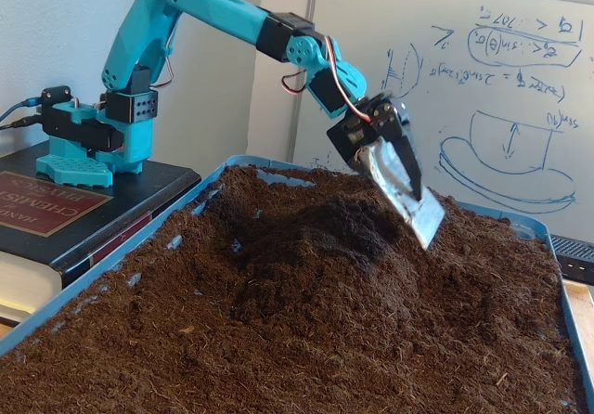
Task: Build a berm.
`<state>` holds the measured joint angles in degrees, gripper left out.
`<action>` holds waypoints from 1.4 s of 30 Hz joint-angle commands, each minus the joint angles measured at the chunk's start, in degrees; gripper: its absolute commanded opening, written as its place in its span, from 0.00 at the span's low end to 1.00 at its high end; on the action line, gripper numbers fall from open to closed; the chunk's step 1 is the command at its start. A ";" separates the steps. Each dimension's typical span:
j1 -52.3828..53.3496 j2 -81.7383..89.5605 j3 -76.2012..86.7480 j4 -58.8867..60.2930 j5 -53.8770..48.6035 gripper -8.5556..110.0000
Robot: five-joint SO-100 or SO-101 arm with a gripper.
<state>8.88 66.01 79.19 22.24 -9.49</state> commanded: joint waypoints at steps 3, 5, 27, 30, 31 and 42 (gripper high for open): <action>4.31 -9.14 -19.78 -0.97 0.26 0.08; 5.45 -15.29 -26.54 -1.05 0.35 0.08; 5.45 -28.48 -3.52 -0.26 -0.62 0.08; 4.57 -23.20 3.87 -0.62 -0.62 0.08; 4.39 -21.88 5.62 -0.79 -0.62 0.08; 4.75 -12.48 10.81 -0.97 0.35 0.08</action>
<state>15.21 49.92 86.92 20.65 -9.49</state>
